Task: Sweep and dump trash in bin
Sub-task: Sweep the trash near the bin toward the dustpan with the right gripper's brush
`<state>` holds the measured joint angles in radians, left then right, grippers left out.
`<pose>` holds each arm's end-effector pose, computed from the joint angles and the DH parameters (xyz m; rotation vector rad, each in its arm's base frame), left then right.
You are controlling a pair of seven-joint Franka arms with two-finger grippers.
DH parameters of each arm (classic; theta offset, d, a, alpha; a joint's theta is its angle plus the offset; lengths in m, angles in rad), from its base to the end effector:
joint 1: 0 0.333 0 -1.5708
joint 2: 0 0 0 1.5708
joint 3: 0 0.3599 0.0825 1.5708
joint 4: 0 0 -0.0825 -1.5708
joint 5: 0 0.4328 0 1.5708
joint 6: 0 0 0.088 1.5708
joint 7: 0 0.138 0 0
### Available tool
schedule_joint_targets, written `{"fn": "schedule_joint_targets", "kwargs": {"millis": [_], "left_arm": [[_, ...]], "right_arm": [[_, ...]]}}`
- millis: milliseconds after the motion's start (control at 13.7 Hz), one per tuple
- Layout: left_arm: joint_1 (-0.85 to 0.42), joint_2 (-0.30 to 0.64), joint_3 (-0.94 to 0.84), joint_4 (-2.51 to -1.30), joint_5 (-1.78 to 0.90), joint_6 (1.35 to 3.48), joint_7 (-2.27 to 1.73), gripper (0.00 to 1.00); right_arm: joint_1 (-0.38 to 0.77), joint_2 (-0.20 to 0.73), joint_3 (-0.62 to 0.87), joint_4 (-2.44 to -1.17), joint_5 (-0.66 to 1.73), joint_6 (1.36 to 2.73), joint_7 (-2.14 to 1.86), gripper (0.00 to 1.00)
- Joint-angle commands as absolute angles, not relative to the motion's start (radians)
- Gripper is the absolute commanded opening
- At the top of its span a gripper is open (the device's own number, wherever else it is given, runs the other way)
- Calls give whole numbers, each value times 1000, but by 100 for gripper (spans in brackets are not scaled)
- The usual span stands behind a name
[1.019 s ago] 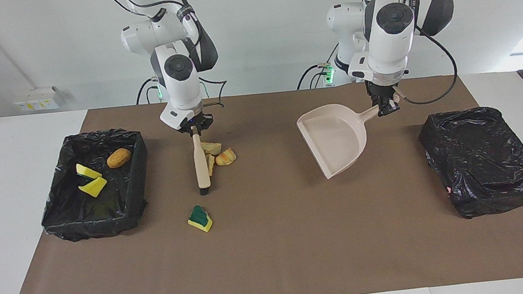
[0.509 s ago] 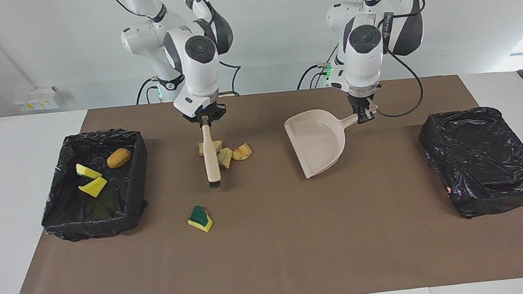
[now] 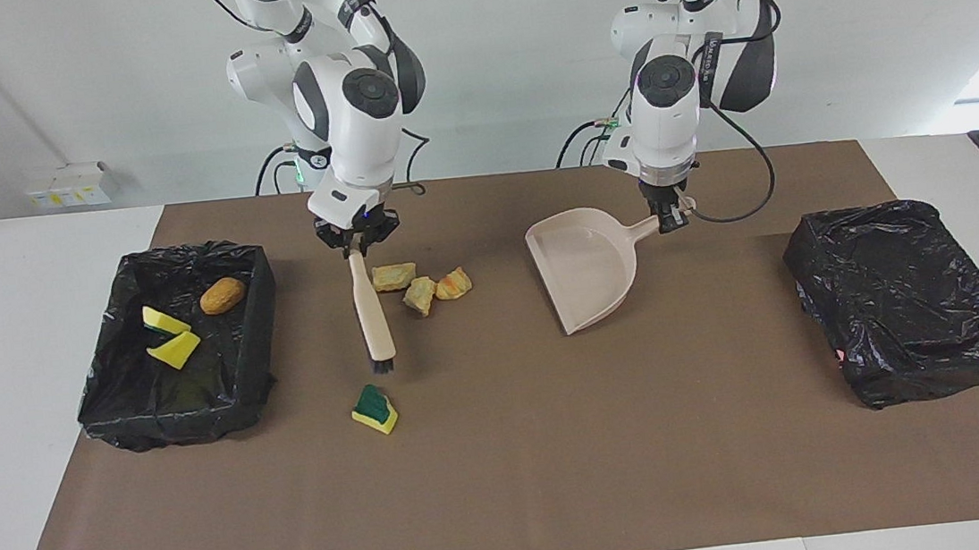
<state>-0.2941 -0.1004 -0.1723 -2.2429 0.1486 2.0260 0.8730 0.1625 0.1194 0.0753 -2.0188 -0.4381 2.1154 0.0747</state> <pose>0.4758 -0.2259 0.3875 -2.2947 1.9542 0.2201 0.6125 0.1160 0.3832 2.7255 0.5473 0.0500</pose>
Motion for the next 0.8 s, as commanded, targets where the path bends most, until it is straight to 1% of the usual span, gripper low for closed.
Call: {"fn": "schedule_joint_targets", "kwargs": {"millis": [0,146,291,437,655,728], "left_arm": [[-319,-117,-160,-2276,135,2072,850,0],[-321,-115,-160,-2284,135,2074,835,0],[-318,-114,-160,-2284,135,2072,825,0],[-310,-109,-160,-2280,135,2066,834,0],[-308,-104,-158,-2278,106,2075,839,0],[-308,-104,-158,-2278,104,2085,835,0]], "right_arm": [[144,245,86,-1885,-524,2143,41,0],[153,270,89,-1896,-529,2155,37,0],[160,238,94,-1960,-484,2141,-93,0],[178,207,95,-2005,-364,2134,-197,0],[261,177,100,-2025,-316,2056,-221,0],[285,167,106,-2029,-234,2037,-219,0]]}}
